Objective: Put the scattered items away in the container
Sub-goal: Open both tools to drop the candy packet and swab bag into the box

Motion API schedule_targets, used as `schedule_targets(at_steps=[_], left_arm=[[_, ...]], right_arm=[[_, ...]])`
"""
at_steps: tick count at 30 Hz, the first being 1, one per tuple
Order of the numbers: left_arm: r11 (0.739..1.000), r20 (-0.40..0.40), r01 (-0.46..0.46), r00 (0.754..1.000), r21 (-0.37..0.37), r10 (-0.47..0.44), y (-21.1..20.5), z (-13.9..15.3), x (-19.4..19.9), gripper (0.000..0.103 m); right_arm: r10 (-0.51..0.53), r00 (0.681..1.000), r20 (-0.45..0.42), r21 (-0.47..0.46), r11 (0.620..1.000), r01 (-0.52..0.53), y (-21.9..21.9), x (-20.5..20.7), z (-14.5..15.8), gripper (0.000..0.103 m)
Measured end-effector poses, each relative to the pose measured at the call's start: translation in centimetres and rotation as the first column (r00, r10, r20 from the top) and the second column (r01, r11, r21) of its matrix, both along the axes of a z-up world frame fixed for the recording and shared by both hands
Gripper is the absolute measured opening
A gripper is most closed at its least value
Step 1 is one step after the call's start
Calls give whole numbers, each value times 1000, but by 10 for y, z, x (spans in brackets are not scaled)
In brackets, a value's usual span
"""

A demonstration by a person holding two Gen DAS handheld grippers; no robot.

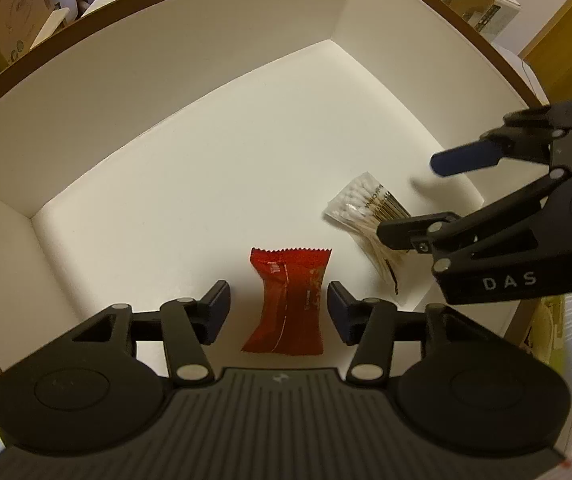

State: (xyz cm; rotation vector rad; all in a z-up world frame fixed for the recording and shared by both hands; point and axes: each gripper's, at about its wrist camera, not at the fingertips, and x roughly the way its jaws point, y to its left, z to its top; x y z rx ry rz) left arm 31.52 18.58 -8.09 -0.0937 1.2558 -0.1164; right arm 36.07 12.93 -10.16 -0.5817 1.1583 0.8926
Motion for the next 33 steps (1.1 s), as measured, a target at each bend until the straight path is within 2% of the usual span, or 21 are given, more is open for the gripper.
schedule_targets(at_steps=[3, 4, 8, 11, 14, 16, 20, 33], left_arm=[[1000, -2, 0, 1000, 8, 0, -1, 2, -4, 51], [1000, -2, 0, 1000, 10, 0, -2, 3, -6, 52], [999, 14, -12, 1000, 48, 11, -4, 9, -14, 67], [998, 29, -31, 999, 54, 30, -3, 17, -20, 70], [997, 53, -49, 998, 66, 45, -5, 29, -28, 77], [996, 72, -56, 996, 75, 51, 2, 38, -17, 78], [991, 110, -89, 991, 95, 78, -4, 58, -21, 84], [976, 221, -161, 967, 149, 126, -38, 102, -76, 88]], right_arm=[[5, 1000, 3, -6, 1000, -5, -1, 0, 0, 78], [8, 1000, 5, -4, 1000, -8, -17, 0, 1, 79], [8, 999, 34, 4, 1000, -8, -24, -1, 9, 87], [5, 998, 57, 40, 999, -7, -30, -4, 21, 95], [9, 997, 82, 68, 998, -14, -35, -10, 35, 98], [21, 995, 98, 84, 996, -30, -38, -14, 46, 100], [36, 991, 131, 115, 992, -51, -44, -19, 62, 101], [84, 976, 203, 199, 972, -125, -68, -70, 90, 101]])
